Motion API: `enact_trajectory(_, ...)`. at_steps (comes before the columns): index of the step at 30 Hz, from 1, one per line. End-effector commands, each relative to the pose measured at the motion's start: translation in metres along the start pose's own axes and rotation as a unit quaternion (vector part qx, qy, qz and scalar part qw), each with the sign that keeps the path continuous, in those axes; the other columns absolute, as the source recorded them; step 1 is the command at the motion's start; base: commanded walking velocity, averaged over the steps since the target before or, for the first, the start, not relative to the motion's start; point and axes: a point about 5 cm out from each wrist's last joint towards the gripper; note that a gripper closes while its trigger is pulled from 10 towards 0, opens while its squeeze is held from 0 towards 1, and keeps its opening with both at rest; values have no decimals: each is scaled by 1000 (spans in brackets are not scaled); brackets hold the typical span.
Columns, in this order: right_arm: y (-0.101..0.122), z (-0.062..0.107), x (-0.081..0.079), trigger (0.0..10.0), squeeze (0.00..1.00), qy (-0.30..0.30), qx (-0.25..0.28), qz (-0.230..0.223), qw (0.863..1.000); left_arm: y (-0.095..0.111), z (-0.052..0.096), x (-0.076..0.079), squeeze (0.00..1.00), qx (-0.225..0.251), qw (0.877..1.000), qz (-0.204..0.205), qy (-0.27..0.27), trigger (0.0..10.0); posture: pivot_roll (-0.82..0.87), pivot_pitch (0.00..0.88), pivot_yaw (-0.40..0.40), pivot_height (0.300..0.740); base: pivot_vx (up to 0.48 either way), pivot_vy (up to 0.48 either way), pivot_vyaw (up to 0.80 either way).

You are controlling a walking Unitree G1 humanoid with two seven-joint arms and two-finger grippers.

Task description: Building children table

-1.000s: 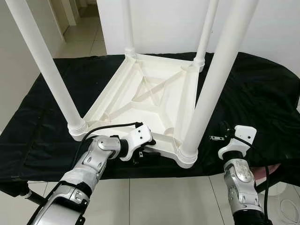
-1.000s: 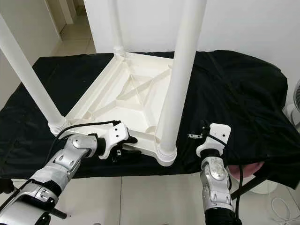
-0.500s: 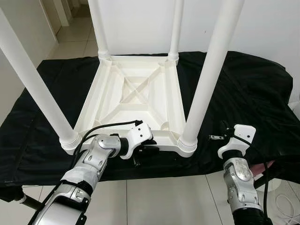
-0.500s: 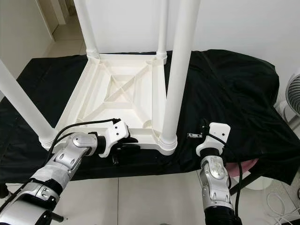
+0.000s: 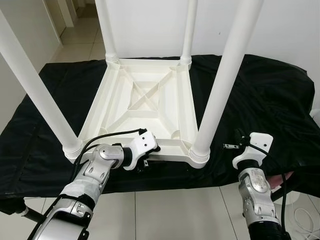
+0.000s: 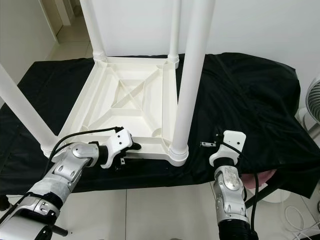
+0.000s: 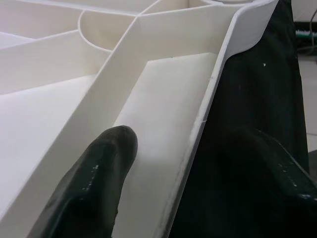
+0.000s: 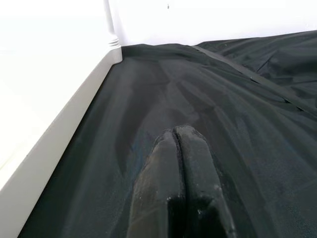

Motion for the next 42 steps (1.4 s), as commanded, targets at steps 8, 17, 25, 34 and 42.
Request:
enact_trajectory(8, -4, 0, -6, 10000, 1000, 6, -9, -30, 999, 21, 21, 0, 0, 128, 988, 48, 70, 10000, -105, 0, -6, 740, 0, 0, 0)
enact_trajectory(17, 2, 8, -14, 10000, 1000, 112, 14, -67, 991, 33, 27, 10, 0, 200, 975, 59, 76, 10000, -85, 0, -32, 740, 0, 0, 0)
enact_trajectory(25, 2, 18, 8, 10000, 1000, 178, -6, -26, 984, 37, 30, 23, 0, 222, 968, 87, 81, 10000, -78, 0, -35, 740, 0, 0, 0)
enact_trajectory(34, 5, 35, 20, 10000, 0, 243, -19, -1, 970, 31, 44, 35, 0, 216, 966, 108, 90, 10000, -76, 0, -17, 740, 0, 0, 0)
enact_trajectory(42, 13, 54, 19, 10000, 0, 381, -45, 1, 924, 25, 60, 48, 0, 204, 966, 127, 93, 10000, -76, 0, -5, 740, 0, 0, 0)
Point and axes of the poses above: a point about 5 cm out from each wrist's last joint towards the gripper, its own z axis pointing back from the gripper into the wrist, its own y axis along the axis of the wrist's last joint, x = y × z, and after that the axes turned 5 degrees about z, right-handed
